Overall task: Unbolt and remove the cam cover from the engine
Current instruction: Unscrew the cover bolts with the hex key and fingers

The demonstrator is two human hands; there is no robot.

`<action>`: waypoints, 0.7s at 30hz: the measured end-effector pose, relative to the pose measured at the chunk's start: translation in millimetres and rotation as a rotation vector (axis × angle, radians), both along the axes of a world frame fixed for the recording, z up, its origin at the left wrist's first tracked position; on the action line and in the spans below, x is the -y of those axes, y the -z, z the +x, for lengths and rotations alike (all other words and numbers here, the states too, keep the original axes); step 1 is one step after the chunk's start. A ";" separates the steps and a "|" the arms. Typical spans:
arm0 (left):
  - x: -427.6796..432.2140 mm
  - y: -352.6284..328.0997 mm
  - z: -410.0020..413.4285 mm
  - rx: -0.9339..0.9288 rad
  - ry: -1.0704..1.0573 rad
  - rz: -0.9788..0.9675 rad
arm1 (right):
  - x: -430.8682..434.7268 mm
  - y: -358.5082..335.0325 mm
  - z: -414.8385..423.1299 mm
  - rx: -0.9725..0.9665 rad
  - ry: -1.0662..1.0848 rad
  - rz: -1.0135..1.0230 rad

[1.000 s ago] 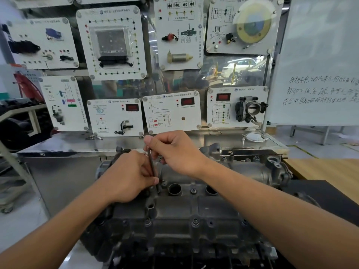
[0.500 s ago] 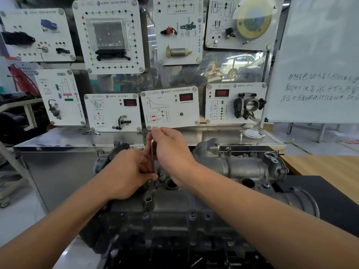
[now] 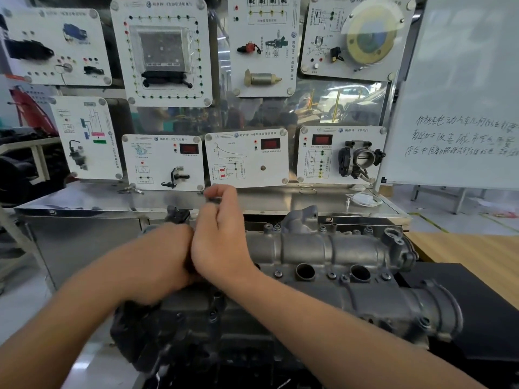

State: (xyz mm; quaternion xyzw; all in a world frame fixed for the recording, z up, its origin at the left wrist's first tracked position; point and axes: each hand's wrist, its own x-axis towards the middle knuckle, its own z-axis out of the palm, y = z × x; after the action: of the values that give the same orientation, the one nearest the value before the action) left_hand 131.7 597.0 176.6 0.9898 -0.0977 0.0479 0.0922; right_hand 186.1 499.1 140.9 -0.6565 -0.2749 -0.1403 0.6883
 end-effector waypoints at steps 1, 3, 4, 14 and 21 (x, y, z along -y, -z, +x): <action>-5.5 -8.7 -4.1 -0.016 -0.002 -0.016 | -1.9 1.1 0.1 0.009 -0.009 0.001; -16.3 -23.4 -5.6 0.055 -0.045 -0.061 | -3.9 1.5 3.6 -0.020 -0.036 0.013; -19.6 -28.9 -3.9 0.143 -0.076 -0.095 | -4.0 0.3 5.5 -0.039 -0.047 0.010; -12.7 -8.3 35.6 0.400 0.002 -0.706 | 13.2 -15.8 24.4 -0.259 -0.282 0.027; -16.5 -3.0 36.6 0.218 0.078 -0.969 | 19.7 -21.2 28.1 -0.403 -0.635 0.011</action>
State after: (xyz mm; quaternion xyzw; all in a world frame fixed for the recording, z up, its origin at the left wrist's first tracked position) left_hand 168.3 613.5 179.6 0.8179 -0.1101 0.1873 0.5328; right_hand 214.2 479.5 162.1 -0.5494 -0.3229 0.2106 0.7413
